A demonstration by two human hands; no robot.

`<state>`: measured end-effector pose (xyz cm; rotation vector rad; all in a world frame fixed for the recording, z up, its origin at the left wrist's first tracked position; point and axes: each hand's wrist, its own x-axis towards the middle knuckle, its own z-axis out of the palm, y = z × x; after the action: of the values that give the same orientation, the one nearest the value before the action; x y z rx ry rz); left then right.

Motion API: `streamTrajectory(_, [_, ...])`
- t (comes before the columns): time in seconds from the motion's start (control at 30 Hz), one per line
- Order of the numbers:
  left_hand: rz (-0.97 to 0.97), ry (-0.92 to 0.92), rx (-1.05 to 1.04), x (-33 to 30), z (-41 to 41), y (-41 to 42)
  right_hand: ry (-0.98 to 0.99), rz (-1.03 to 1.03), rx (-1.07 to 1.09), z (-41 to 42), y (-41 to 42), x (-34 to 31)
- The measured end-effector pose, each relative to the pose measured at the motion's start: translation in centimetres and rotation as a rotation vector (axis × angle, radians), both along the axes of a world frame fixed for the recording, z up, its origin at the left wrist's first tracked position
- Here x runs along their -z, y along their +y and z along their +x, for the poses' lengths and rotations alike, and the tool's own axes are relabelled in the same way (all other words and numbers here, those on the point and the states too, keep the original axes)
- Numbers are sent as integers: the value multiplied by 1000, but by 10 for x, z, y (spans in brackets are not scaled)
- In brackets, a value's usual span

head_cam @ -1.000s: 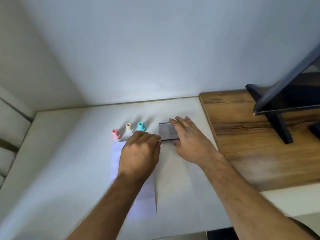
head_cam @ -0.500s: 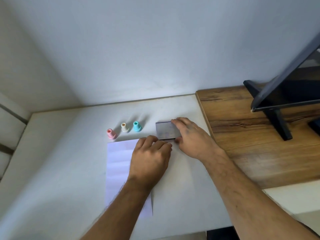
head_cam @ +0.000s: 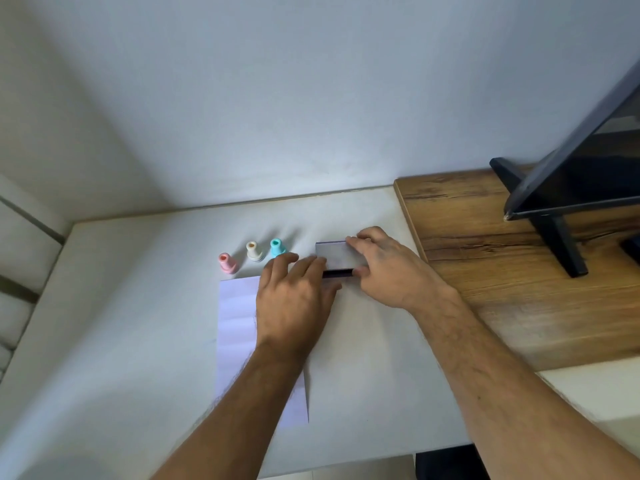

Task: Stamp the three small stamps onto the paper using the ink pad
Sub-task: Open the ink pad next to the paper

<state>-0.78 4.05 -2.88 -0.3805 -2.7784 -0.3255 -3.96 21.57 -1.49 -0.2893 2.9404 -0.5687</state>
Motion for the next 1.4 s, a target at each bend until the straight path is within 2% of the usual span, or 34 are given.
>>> streamTrajectory(0.17, [16, -130, -114, -2, -6, 7, 38, -50, 9, -5, 2, -6])
streamTrajectory(0.33, [35, -210, -155, -2, -18, 10, -21, 42, -27, -9, 3, -6])
streamTrajectory(0.57, [-83, -207, -154, 3, -25, 8, -61, 27, -57, -28, 11, -9])
streamTrajectory(0.83, [-129, -228, -157, 3, -29, 13, -95, -63, -16, -30, 19, -10])
streamTrajectory(0.97, [-145, -214, -151, 2, -31, 13, -50, -157, 32, -30, 18, -13])
streamTrajectory(1.17, [-138, -259, -151, 2, -39, 7, 64, -151, 54, -48, 12, -6])
streamTrajectory(1.4, [-138, -289, -184, -4, -43, 7, 179, -246, 179, -54, 4, 14])
